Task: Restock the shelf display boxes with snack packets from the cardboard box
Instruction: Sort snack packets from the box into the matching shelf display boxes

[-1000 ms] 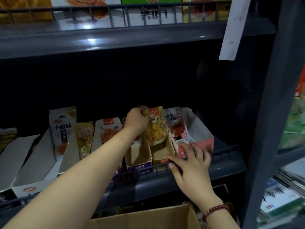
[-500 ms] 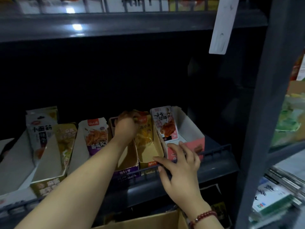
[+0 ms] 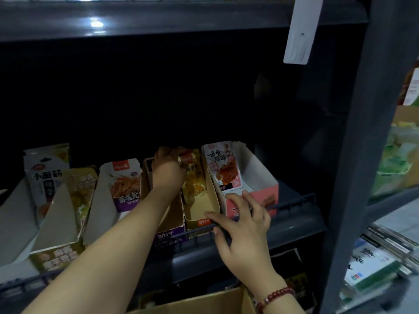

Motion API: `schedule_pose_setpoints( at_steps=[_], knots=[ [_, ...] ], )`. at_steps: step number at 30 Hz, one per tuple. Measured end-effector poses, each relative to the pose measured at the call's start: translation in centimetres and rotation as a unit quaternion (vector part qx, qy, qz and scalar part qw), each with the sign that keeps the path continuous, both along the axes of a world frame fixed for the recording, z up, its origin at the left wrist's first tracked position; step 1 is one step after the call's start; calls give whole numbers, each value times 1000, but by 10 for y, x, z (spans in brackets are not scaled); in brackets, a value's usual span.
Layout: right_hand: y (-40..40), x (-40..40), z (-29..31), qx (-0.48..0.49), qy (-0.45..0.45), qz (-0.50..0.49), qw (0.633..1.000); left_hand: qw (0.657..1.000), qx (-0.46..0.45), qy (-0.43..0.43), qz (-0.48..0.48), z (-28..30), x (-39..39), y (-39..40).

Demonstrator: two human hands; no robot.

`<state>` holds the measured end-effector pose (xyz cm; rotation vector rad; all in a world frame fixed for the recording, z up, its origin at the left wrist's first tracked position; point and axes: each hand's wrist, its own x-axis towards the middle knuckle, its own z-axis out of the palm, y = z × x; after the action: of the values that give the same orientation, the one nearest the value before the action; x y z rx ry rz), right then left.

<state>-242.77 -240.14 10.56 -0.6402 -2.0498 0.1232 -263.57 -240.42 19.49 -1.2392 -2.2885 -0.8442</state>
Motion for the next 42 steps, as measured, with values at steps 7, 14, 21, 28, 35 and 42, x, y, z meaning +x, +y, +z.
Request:
schedule_pose_setpoints(
  at_steps=[7, 14, 21, 28, 35, 42],
  knots=[
    [-1, 4, 6, -8, -28, -3, 1000, 996, 59, -57, -30, -9, 30, -26],
    [-12, 24, 18, -41, -52, 42, 997, 983, 79, -129, -102, -14, 90, -102],
    [-66, 67, 17, -143, -89, 129, 977, 972, 4, -193, -132, -47, 142, -186],
    [-118, 111, -7, -187, -206, 136, 951, 946, -55, -309, -85, -114, 174, -243],
    [-140, 138, -11, -315, -249, 134, 906, 893, -263, -359, -64, -174, 174, -266],
    [-142, 138, -10, -339, -238, 135, 900, 861, -439, -224, -123, -207, 164, -262]
  ],
)
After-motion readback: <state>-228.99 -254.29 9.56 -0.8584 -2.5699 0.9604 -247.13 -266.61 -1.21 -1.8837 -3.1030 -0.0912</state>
